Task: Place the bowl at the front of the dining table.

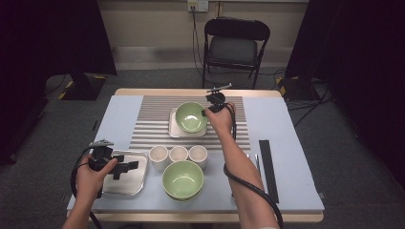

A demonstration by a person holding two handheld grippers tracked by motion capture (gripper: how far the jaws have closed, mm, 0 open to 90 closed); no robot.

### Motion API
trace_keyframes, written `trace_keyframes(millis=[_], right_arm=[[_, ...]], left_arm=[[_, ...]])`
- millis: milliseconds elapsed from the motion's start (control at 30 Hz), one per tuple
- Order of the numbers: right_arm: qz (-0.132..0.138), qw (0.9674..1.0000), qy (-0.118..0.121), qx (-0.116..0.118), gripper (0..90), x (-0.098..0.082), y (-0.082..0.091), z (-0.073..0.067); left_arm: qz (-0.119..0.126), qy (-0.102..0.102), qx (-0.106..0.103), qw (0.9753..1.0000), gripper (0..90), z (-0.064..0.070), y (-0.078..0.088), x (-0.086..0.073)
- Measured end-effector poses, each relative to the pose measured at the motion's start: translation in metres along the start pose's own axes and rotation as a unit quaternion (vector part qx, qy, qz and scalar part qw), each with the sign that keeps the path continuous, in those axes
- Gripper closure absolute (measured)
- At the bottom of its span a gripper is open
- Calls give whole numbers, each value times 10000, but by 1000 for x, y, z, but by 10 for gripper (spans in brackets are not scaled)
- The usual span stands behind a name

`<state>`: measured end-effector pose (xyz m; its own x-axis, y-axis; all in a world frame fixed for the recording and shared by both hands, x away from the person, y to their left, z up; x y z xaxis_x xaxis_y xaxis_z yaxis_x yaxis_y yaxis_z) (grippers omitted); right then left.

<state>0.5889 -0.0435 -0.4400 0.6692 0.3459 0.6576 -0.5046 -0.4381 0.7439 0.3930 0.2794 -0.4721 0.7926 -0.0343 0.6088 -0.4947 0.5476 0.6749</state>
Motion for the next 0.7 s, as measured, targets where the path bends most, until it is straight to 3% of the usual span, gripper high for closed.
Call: trace_keyframes(millis=[700], right_arm=[[-21, 10000, -12, -17, 852, -2, -12, 0]], left_arm=[[-4, 0, -8, 10000, 192, 0, -1, -1]])
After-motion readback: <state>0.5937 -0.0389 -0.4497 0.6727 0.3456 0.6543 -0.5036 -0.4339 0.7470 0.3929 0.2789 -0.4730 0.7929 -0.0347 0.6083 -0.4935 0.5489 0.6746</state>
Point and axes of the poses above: each handheld gripper's, and its own axes: y roughly backward along the jaws, x roughly out of its top, z roughly to its right, the point moved 5 cm from there along -y, roughly forward along the jaws, and after that the axes turned 8 degrees about y, right-handed, at the moved point
